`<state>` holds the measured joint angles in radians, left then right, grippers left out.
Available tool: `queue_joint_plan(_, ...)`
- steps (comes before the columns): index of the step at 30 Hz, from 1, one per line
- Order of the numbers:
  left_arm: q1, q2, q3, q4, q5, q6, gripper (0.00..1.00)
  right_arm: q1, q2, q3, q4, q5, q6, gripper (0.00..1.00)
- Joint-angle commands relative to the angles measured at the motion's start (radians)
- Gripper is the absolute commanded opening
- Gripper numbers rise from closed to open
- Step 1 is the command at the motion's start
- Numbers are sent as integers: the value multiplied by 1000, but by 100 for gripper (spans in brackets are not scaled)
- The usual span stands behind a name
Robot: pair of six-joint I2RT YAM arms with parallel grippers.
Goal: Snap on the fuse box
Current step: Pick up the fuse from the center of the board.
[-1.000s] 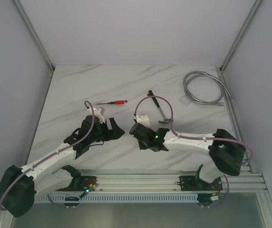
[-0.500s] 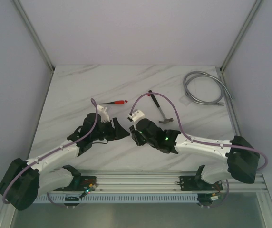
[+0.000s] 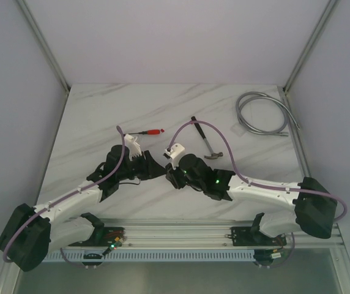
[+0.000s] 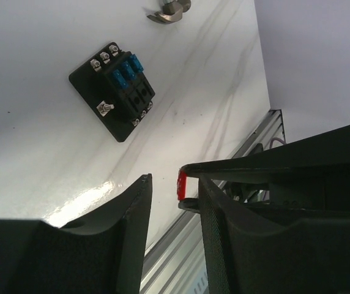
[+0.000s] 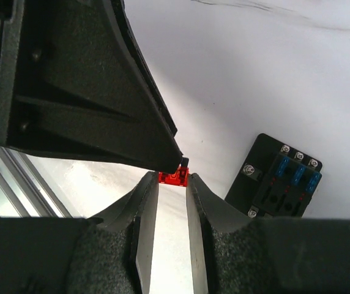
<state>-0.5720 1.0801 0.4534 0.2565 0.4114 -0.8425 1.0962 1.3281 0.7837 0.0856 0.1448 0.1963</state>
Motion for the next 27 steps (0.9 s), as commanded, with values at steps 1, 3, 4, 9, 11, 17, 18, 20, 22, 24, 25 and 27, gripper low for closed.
queue_joint_plan(1,-7,-4,13,57,26,-29,44,7,-23,-18,65,-18,-20,16)
queue_joint_plan(3,-9,-3,11,60,25,-33,44,7,-23,-19,74,-19,-20,16)
queue_joint_plan(4,-10,-3,10,60,24,-36,43,7,-24,-20,78,-19,-20,16)
queue_joint_plan(9,-11,3,0,66,10,-44,38,7,-31,-27,97,-19,-20,16)
queue_joint_plan(11,-12,4,-4,66,6,-51,37,7,-37,-30,102,-15,-17,16)
queue_joint_plan(17,-17,-6,-13,78,-3,-67,28,7,-38,-32,111,-11,-16,16)
queue_joint_plan(18,-18,-7,-13,78,-4,-69,26,7,-36,-31,113,-9,-17,16)
queue_joint_plan(20,-21,-10,-13,79,-6,-71,23,7,-34,-29,117,-8,-19,16)
queue_joint_plan(22,-22,-11,-15,79,-11,-75,21,8,-32,-26,117,-6,-21,16)
queue_joint_plan(24,-24,-12,-19,79,-18,-77,19,7,-33,-26,117,0,-23,16)
queue_joint_plan(25,-25,-13,-23,79,-23,-79,17,7,-34,-25,117,4,-23,16)
queue_joint_plan(27,-25,-14,-29,79,-30,-82,14,7,-37,-26,117,10,-24,16)
